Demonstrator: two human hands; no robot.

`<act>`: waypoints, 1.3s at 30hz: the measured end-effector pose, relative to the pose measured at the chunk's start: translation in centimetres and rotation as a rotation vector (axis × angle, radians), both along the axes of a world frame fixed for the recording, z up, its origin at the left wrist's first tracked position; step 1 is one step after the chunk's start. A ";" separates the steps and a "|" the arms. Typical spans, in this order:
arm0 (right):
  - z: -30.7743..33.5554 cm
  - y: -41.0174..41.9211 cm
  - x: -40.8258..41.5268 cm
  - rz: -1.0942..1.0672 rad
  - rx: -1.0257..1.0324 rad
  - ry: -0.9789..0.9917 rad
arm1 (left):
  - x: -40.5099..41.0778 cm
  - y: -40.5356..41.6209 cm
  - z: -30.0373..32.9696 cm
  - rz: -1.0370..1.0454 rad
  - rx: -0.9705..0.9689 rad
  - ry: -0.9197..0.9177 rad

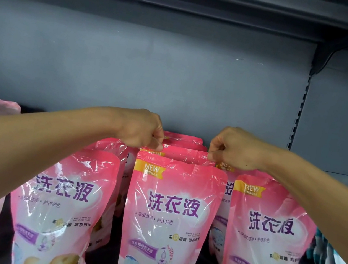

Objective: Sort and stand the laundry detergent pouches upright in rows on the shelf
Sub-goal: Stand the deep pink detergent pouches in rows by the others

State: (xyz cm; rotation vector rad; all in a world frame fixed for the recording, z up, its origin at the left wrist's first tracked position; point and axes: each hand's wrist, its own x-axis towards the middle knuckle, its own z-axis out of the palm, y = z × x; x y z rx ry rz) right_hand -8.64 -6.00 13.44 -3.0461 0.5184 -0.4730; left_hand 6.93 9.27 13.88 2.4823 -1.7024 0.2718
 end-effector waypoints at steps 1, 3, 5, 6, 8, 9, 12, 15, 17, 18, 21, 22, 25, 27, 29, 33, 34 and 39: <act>-0.1 -0.1 0.1 0.002 0.003 -0.015 | 0.0 0.0 0.0 0.002 -0.006 0.008; -0.2 -0.2 0.1 0.009 0.008 -0.037 | 0.1 -0.1 -0.1 0.011 -0.009 0.032; -0.2 -0.2 0.0 0.024 0.007 -0.044 | 0.0 -0.1 -0.1 0.016 -0.001 0.058; -0.1 -0.2 -0.1 0.030 0.009 -0.044 | -0.1 0.0 -0.1 0.016 -0.006 0.070; -0.1 -0.1 -0.3 0.042 0.029 -0.042 | -0.3 0.2 -0.1 0.025 -0.024 0.088; -0.2 -0.1 -0.4 0.049 0.041 -0.042 | -0.4 0.3 -0.1 0.031 -0.032 0.099; -0.4 0.1 -0.6 0.066 0.053 -0.042 | -0.6 0.4 -0.1 0.039 -0.040 0.107; -0.3 0.2 -0.7 0.081 0.059 -0.044 | -1.2 0.7 -0.1 0.021 -0.044 0.113; -0.2 0.3 -1.0 0.095 0.085 -0.049 | -1.6 1.0 -0.1 0.013 -0.058 0.112; -0.1 0.3 -1.2 0.102 0.102 -0.055 | -1.8 1.3 -0.1 0.007 -0.069 0.104; 0.2 0.3 -2.2 0.118 0.150 -0.109 | -1.9 2.0 0.1 -0.017 -0.125 0.091; 0.3 0.4 -2.5 0.122 0.160 -0.138 | -2.1 2.4 0.1 -0.033 -0.160 0.104; 0.4 1.4 -3.9 0.168 0.253 -0.220 | -3.0 3.6 -0.1 -0.107 -0.249 0.133; 0.2 2.3 -5.0 0.192 0.276 -0.221 | -3.8 4.6 -0.4 -0.145 -0.270 0.162; -0.2 3.1 -5.7 0.197 0.228 -0.165 | -4.4 5.4 -0.7 -0.159 -0.247 0.164; -1.3 3.5 -5.8 0.215 0.095 -0.103 | -4.6 5.8 -1.6 -0.119 -0.161 0.065; -1.4 3.5 -5.8 0.217 0.078 -0.100 | -4.6 5.8 -1.7 -0.105 -0.161 0.043; -1.7 3.5 -5.9 0.213 0.084 -0.115 | -4.6 5.8 -1.6 -0.055 -0.163 0.011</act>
